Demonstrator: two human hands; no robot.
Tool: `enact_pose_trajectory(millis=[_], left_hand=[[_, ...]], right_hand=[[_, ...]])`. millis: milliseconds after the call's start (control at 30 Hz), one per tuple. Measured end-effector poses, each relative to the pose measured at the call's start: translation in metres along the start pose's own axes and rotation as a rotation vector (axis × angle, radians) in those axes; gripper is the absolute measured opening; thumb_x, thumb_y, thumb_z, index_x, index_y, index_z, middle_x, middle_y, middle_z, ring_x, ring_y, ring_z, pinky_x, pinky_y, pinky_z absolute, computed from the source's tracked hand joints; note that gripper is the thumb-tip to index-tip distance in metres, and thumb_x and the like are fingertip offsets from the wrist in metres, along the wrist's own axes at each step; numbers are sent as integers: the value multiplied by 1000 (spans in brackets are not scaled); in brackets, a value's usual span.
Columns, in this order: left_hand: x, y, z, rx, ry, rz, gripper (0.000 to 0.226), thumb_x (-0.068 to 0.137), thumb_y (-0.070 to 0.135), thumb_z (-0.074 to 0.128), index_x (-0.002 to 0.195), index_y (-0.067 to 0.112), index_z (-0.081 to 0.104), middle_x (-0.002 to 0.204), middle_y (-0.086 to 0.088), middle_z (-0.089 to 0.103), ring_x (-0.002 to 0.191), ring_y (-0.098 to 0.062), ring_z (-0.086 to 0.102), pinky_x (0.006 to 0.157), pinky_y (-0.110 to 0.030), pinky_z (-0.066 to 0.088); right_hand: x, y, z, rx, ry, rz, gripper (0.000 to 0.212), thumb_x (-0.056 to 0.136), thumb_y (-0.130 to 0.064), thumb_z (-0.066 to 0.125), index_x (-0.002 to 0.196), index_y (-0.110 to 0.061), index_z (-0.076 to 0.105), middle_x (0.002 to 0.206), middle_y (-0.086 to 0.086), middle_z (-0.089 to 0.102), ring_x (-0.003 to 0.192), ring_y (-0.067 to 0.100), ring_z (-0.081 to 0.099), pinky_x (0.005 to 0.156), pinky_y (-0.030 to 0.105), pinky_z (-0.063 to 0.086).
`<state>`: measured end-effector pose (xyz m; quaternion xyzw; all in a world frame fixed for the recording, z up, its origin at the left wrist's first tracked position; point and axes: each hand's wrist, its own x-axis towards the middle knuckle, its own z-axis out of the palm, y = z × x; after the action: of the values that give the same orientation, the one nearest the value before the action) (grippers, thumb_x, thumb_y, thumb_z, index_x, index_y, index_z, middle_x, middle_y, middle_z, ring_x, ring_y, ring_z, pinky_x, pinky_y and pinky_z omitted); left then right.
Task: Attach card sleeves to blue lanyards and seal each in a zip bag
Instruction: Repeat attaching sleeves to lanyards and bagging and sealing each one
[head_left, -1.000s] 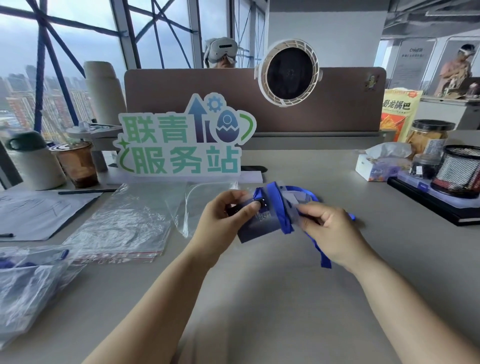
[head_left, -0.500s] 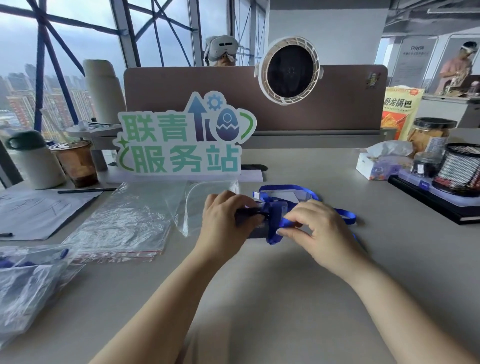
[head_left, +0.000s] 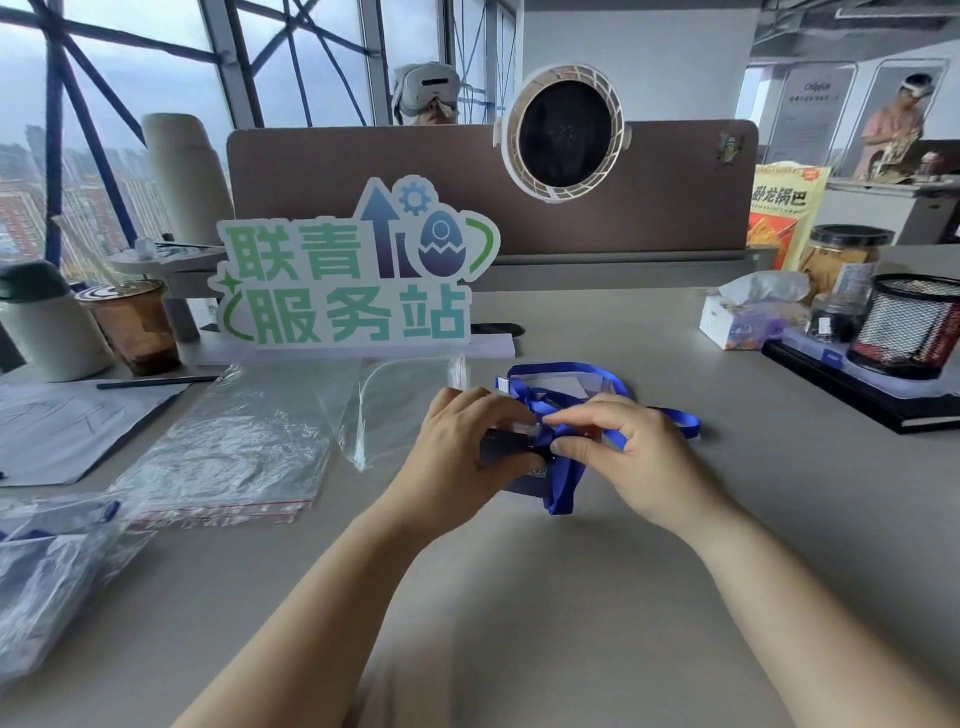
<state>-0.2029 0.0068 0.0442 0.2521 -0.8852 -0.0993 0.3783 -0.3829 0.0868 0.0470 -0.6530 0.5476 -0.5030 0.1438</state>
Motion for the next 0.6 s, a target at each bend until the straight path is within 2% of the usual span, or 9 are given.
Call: enact_pose_trajectory(millis=[67,167,267,367,433,467,533,600], left_hand=[[-1,2,-1,-59,-22,-61,39,74,34,77,108,23,59,102,11,60,95,-8,40,81,-7,31],[-2,3,-1,-100,-38,-110,46,73,35,77,112,24,54,101,12,58,96,-6,39,80,-7,33],[-2,2,-4,-50,-23,-81,53,69,49,74,113,25,56,106,17,55,100,-4,39,85,-10,31],[-1,-8,-16,81,174,-95,52,72,58,64,113,26,60,117,10,54,109,-7,38,92,-23,28],[0,-21,-26,253,358,-180,44,78,51,63,113,24,60,122,0,54,112,-18,41,94,-30,30],[-1,-26,-32,337,388,-276,42,79,44,66,115,25,58,126,-3,50,116,-23,40,96,-33,29],[-5,-35,-39,416,296,-498,44,81,35,67,121,29,51,133,-5,40,121,-29,35,101,-36,27],[-10,-40,-39,403,149,-599,45,84,27,63,125,31,46,134,-5,36,122,-30,35,101,-38,31]], right_hand=[[1,0,1,32,-11,14,27,79,-11,71,86,-37,69,80,-4,62,83,10,58,78,15,43],[1,1,2,29,-9,25,18,80,-9,70,82,-27,72,76,-5,59,78,8,56,75,13,42],[2,4,2,23,29,60,7,81,-10,70,84,-16,72,80,-1,63,80,11,57,74,13,43],[2,6,3,74,84,127,6,81,-11,70,83,-17,71,85,6,67,75,9,59,71,14,45],[3,7,3,115,103,172,9,82,-11,69,81,-20,70,83,3,69,70,4,58,68,14,44],[3,7,2,130,108,187,11,82,-11,69,80,-22,70,81,1,69,68,3,57,67,14,44],[3,7,3,147,115,208,13,83,-12,69,79,-24,71,78,-5,69,68,3,58,67,15,45],[4,6,5,159,118,228,12,83,-14,69,79,-25,71,77,-6,70,70,4,59,70,17,45]])
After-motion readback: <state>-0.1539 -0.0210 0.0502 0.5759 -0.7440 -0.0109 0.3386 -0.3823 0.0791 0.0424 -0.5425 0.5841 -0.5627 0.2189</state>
